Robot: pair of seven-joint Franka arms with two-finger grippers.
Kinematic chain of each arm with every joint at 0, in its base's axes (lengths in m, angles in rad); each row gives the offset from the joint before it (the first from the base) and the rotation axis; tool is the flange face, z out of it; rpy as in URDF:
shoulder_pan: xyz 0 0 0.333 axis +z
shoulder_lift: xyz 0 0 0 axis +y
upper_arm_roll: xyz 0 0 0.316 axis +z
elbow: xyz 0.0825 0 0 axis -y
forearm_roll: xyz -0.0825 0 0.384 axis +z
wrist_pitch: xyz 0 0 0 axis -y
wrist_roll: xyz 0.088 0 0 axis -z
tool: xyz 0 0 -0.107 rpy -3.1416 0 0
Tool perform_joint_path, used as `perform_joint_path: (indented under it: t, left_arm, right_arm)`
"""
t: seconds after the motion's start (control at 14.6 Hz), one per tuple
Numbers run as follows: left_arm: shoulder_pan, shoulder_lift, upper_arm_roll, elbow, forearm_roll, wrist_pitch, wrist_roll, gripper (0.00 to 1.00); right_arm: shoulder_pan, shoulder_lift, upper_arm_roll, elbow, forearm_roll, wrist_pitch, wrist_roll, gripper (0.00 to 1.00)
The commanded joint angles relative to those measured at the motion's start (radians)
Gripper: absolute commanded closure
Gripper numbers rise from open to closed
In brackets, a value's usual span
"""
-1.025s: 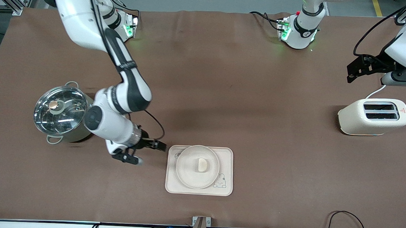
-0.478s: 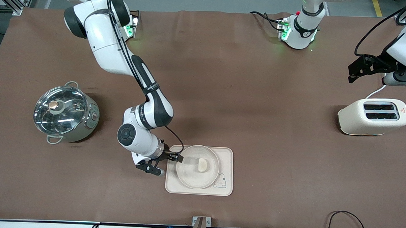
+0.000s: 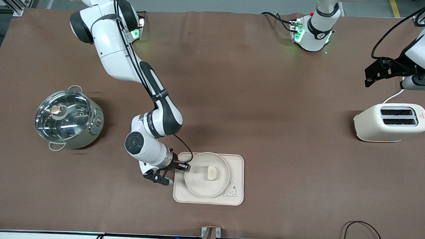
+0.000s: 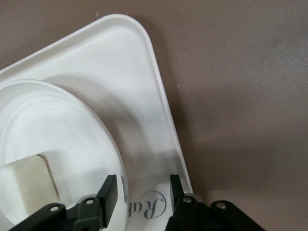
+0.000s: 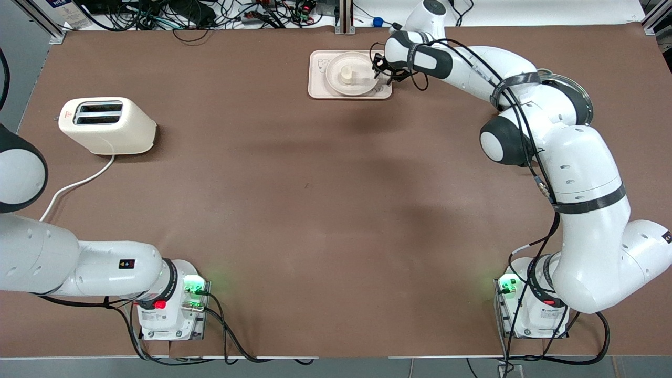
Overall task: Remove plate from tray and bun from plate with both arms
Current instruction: 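Lower the right gripper and close it on the plate rim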
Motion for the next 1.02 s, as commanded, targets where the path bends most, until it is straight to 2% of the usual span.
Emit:
perform_joint_path:
  t: [0.0, 0.27, 0.41, 0.48, 0.61, 0.96]
  left_arm:
    - [-0.002, 0.003, 0.0, 0.017, 0.019, -0.022, 0.019, 0.0]
    - [0.001, 0.002, 0.001, 0.02, 0.019, -0.026, 0.019, 0.0]
    - [-0.002, 0.005, 0.0, 0.018, 0.019, -0.026, 0.007, 0.0]
    - [-0.001, 0.005, 0.0, 0.018, 0.018, -0.026, 0.006, 0.0]
    - [0.001, 0.005, 0.001, 0.018, 0.021, -0.025, 0.02, 0.0]
    - [-0.004, -0.001, -0.002, 0.014, 0.019, -0.028, 0.022, 0.0]
  right_arm:
    - [0.01, 0.022, -0.007, 0.038, 0.011, 0.006, 0.011, 0.5]
    - [0.018, 0.028, -0.007, 0.038, 0.006, 0.014, 0.006, 0.79]
    - [0.021, 0.03, -0.007, 0.036, 0.006, 0.031, 0.006, 0.87]
    - [0.022, 0.03, -0.007, 0.036, 0.006, 0.032, 0.006, 0.96]
    - [0.022, 0.03, -0.005, 0.036, 0.006, 0.032, -0.009, 0.99]
    - [0.019, -0.022, 0.005, 0.032, 0.018, 0.016, -0.061, 0.99]
